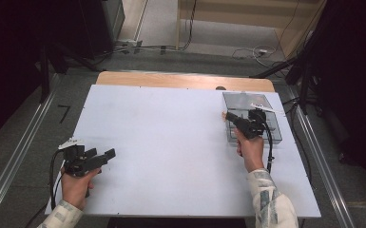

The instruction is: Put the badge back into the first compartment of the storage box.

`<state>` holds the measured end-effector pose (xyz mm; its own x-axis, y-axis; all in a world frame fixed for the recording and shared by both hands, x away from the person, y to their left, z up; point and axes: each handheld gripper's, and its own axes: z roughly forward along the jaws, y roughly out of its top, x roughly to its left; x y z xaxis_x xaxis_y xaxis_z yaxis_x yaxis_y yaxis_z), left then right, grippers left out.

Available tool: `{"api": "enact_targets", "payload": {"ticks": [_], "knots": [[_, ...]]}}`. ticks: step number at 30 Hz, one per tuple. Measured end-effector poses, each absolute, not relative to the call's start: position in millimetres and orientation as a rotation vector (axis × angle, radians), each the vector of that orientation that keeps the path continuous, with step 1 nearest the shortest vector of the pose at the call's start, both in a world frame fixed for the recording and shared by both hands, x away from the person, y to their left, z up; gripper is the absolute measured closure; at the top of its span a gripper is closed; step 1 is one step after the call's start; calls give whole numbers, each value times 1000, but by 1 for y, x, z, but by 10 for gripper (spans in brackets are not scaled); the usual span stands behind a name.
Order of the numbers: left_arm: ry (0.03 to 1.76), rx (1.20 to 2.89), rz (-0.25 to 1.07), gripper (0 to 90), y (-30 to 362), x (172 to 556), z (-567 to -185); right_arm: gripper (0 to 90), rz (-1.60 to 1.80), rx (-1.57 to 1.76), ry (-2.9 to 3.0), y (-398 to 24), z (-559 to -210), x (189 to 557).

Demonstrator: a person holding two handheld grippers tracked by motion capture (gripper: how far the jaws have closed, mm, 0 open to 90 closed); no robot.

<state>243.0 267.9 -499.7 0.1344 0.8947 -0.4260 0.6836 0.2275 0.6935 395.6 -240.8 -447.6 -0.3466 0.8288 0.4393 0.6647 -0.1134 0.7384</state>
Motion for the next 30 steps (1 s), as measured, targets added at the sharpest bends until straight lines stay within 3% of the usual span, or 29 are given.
{"api": "enact_targets", "payload": {"ticks": [30], "knots": [[1602,1512,294,138,268,243,-500,856,1324,1840,1857,-268,-465,419]]}}
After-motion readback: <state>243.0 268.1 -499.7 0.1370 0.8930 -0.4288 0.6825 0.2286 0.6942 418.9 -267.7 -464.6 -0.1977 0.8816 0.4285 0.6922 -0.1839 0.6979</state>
